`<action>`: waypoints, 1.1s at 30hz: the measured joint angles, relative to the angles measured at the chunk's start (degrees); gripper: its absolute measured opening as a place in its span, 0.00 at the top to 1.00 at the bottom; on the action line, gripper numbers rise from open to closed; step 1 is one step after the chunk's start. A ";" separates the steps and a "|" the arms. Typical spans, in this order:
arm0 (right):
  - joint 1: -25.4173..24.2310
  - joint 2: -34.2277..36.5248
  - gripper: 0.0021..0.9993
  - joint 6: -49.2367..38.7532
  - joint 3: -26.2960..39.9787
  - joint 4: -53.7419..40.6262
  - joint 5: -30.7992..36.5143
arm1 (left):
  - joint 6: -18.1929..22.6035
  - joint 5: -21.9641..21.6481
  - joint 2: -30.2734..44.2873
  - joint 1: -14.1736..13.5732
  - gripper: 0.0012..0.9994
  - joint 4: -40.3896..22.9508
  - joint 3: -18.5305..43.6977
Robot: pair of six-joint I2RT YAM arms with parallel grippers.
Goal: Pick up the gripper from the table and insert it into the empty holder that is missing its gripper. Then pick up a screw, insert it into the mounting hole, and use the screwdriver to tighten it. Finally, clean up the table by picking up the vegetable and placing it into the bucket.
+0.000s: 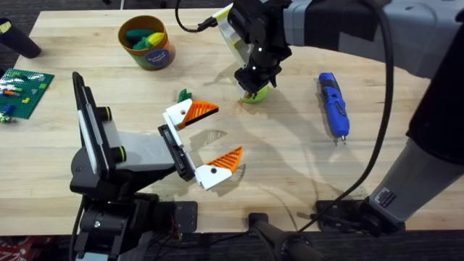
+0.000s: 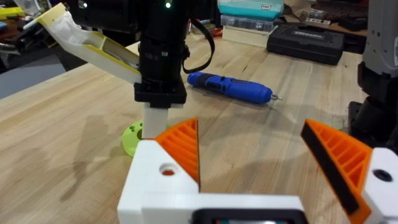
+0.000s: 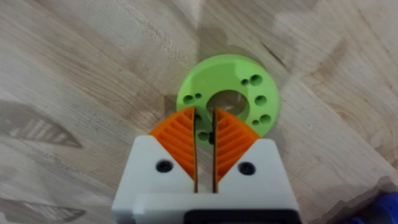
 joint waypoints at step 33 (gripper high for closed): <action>-0.48 -0.15 0.85 -4.71 8.87 -12.70 1.08 | -0.04 -0.02 0.02 0.00 0.01 0.15 0.00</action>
